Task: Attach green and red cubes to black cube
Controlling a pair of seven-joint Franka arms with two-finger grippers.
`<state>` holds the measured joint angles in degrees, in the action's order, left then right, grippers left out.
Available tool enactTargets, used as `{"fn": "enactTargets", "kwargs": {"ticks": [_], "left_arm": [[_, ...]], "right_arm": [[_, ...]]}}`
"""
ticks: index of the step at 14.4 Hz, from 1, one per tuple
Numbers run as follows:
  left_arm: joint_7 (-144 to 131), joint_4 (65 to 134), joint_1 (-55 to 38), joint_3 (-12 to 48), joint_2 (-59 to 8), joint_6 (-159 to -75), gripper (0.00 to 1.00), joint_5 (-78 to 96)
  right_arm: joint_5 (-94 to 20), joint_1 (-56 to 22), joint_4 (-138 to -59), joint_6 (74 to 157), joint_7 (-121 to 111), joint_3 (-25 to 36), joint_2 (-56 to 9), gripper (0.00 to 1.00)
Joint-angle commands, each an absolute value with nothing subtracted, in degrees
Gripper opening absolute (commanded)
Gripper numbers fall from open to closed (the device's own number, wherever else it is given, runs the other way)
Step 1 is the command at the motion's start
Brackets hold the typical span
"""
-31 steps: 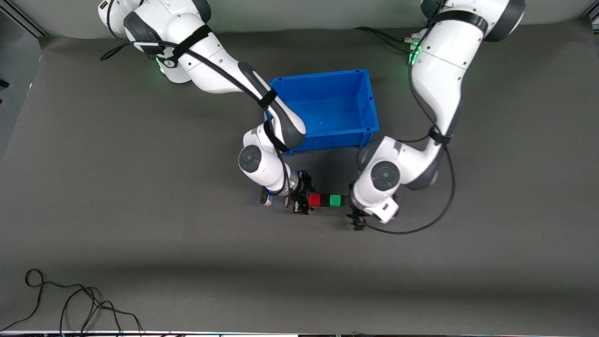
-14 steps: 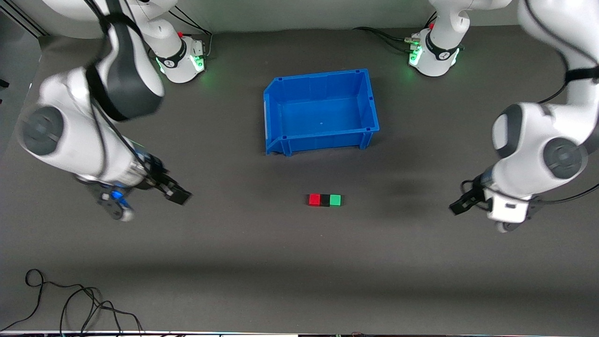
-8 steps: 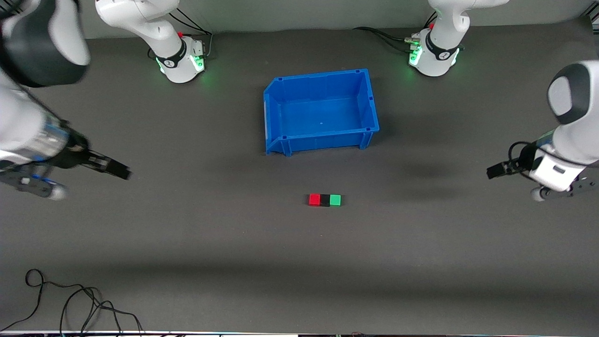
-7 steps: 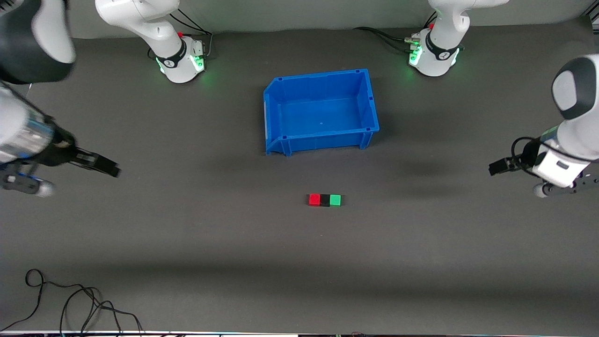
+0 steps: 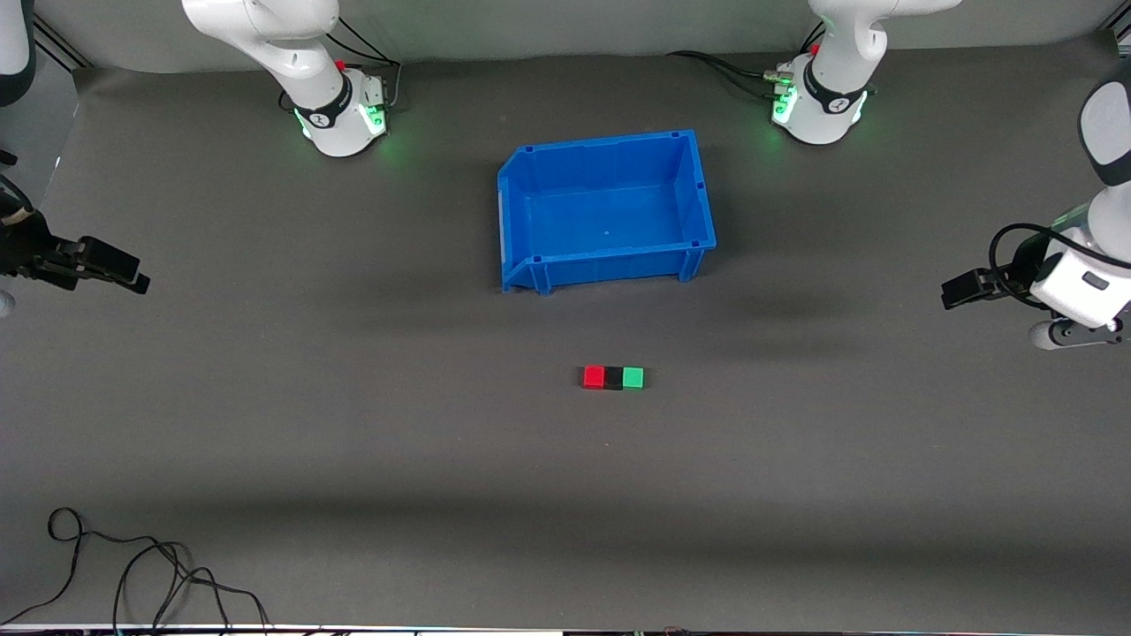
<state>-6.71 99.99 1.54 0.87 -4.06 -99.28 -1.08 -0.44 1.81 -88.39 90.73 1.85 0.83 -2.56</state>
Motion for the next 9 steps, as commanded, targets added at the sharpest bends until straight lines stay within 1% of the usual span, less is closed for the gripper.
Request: {"fn": "enactTargets", "kwargs": {"ticks": [1,3,5,7,8,9], "left_arm": [[-6.68,94.07,0.79,0.7,-7.37,-94.85,1.0,-1.93],[-7.29,88.62,0.53,0.97,-10.71,-89.94,1.0,-1.93],[-6.07,87.37,0.88,0.97,-11.51,-88.94,1.0,-0.8],[-5.02,88.06,0.88,0.97,-10.73,-89.99,1.0,-0.26],[-5.1,89.98,0.62,0.97,-9.33,-91.74,1.0,-0.79],[-5.1,93.57,0.18,0.97,-6.97,-95.06,1.0,-0.88]], "right_arm": [[1.23,1.93,-89.82,89.3,-0.18,0.09,-0.97,1.0],[1.06,2.02,-89.74,89.3,-0.26,0.17,-0.97,1.0],[0.35,2.02,-89.74,89.3,-0.18,0.79,-1.23,1.0],[-0.26,1.93,-89.74,89.21,0.09,0.88,-1.58,1.0],[-0.35,1.85,-89.74,89.21,0.26,0.88,-1.76,1.0],[-0.35,1.85,-89.74,89.21,0.52,0.88,-1.67,1.0]]}}
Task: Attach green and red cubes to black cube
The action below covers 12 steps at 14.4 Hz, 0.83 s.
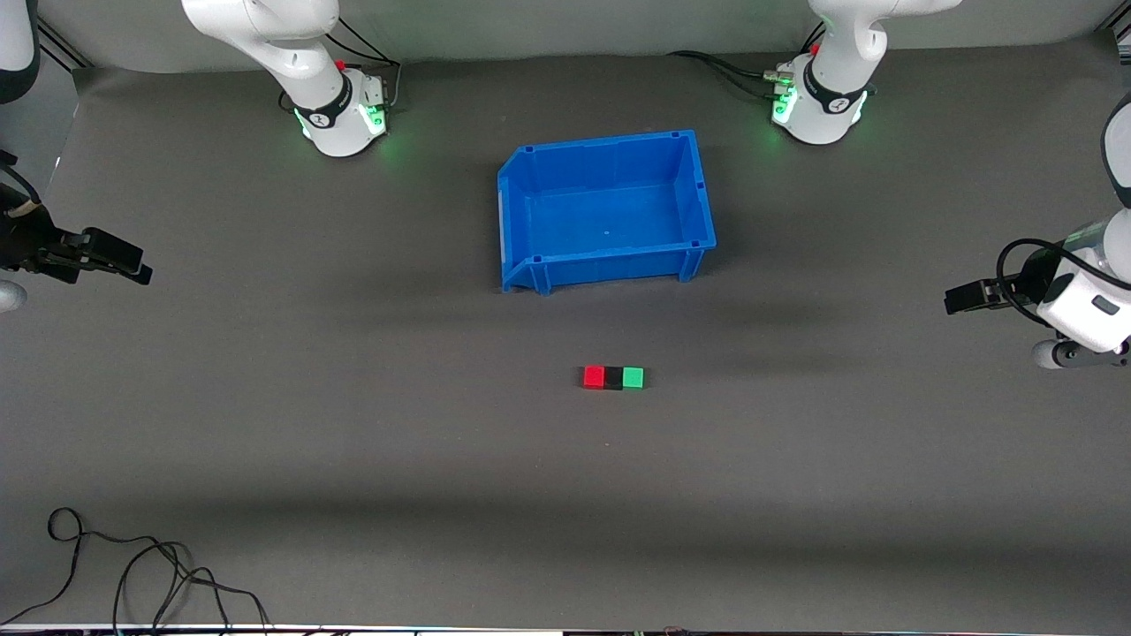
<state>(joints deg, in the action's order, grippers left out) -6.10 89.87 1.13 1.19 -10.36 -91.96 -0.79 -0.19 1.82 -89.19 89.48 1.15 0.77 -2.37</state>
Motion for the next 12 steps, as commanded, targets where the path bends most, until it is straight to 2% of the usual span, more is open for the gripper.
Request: {"fn": "enactTargets", "kwargs": {"ticks": [1,4,8,10,12], "left_arm": [[-5.1,97.34,0.26,0.97,-4.59,-98.4,1.0,-0.88],[-4.83,98.62,0.0,0.97,-3.16,-99.41,1.0,-0.88],[-4.93,89.4,0.0,0.97,-7.81,-94.84,1.0,-0.79],[-4.75,90.0,0.53,0.97,-7.3,-93.69,1.0,-0.44],[-4.92,92.45,0.0,0.97,-5.98,-97.63,1.0,-0.7]], "right_arm": [[-0.44,1.76,-89.65,89.21,0.88,0.88,-1.76,1.0],[-0.44,1.58,-89.65,89.21,0.88,0.79,-1.76,1.0],[-0.44,1.58,-89.65,89.21,0.88,0.79,-1.49,1.0],[-0.44,1.58,-89.65,89.21,0.88,0.79,-1.49,1.0],[-0.44,1.58,-89.65,89.21,0.97,0.79,-1.49,1.0]]}}
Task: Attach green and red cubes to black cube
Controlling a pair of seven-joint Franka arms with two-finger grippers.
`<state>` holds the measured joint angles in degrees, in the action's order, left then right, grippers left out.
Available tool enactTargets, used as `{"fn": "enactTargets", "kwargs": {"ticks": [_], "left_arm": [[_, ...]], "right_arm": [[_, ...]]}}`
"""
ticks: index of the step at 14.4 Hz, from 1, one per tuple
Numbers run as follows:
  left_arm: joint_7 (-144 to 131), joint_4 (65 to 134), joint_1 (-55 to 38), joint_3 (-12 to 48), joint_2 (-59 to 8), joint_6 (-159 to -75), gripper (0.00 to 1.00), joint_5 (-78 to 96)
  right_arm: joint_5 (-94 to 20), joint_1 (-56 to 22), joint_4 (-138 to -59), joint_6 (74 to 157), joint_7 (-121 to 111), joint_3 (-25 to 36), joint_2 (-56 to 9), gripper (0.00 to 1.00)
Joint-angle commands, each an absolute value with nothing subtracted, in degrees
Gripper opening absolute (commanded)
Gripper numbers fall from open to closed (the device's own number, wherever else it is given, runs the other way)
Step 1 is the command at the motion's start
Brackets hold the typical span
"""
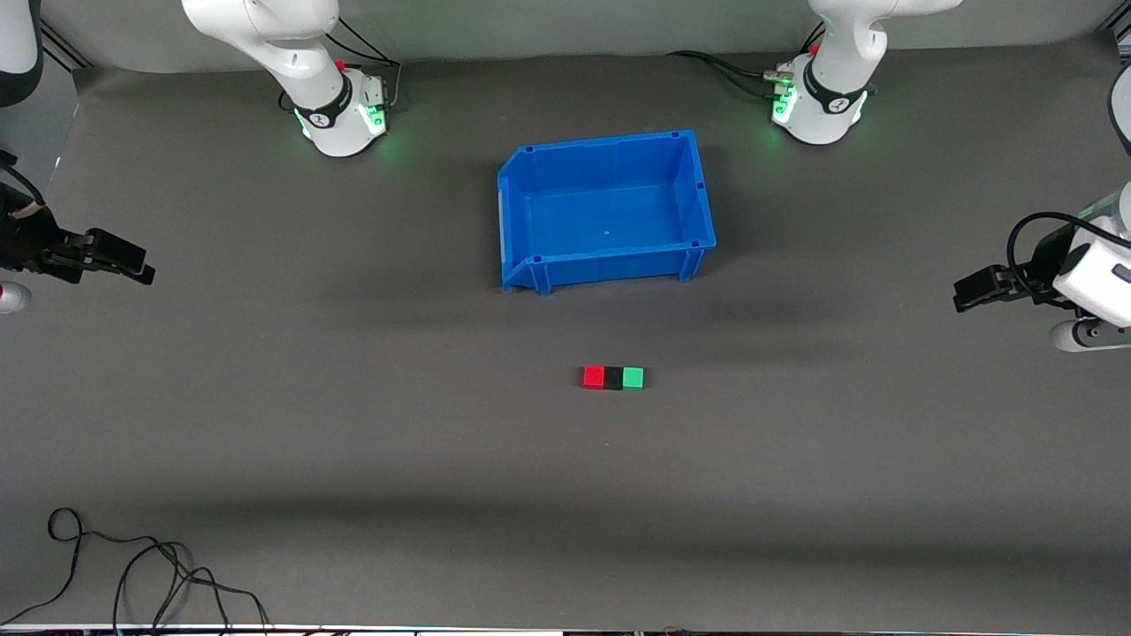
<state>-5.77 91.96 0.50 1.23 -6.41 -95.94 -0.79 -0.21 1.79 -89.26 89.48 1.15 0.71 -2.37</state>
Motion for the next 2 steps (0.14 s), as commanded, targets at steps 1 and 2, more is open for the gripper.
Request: {"fn": "enactTargets", "kwargs": {"ticks": [1,2], "left_arm": [[-4.83,92.81,0.0,0.97,-5.8,-97.91,1.0,-0.88],[-4.75,93.16,0.0,0.97,-5.71,-98.17,1.0,-0.88]], "right_arm": [[-0.44,1.58,-89.65,89.21,0.97,0.79,-1.49,1.0],[-0.44,1.58,-89.65,89.12,0.88,0.79,-1.49,1.0]]}}
